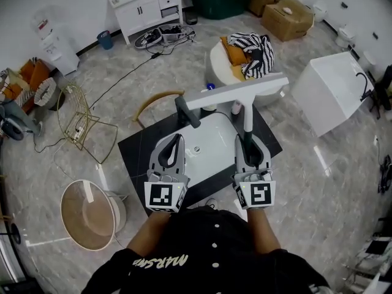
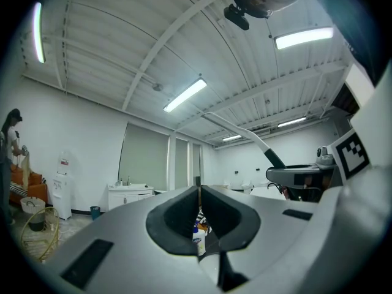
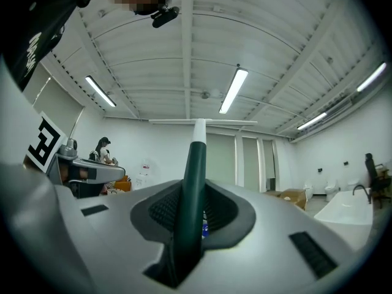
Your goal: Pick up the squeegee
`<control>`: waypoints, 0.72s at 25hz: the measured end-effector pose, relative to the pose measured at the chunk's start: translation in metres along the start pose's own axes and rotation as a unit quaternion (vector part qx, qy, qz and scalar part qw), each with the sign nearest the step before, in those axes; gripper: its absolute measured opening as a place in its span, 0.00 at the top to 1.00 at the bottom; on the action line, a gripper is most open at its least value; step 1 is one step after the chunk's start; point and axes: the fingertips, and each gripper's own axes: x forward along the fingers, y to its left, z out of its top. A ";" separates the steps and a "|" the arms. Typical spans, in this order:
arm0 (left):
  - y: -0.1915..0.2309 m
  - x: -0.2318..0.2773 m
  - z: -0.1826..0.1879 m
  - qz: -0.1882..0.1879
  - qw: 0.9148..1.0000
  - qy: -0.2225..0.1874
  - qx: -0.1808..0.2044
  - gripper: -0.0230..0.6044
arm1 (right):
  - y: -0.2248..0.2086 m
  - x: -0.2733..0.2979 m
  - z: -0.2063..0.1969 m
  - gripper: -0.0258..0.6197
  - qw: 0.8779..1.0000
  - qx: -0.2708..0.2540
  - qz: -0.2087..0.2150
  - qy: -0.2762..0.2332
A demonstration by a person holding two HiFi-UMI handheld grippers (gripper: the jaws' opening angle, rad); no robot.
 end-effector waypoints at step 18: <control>-0.001 0.002 -0.001 -0.011 1.000 0.004 -0.004 0.93 | 0.011 0.003 0.001 0.86 1.000 -0.009 0.003 0.019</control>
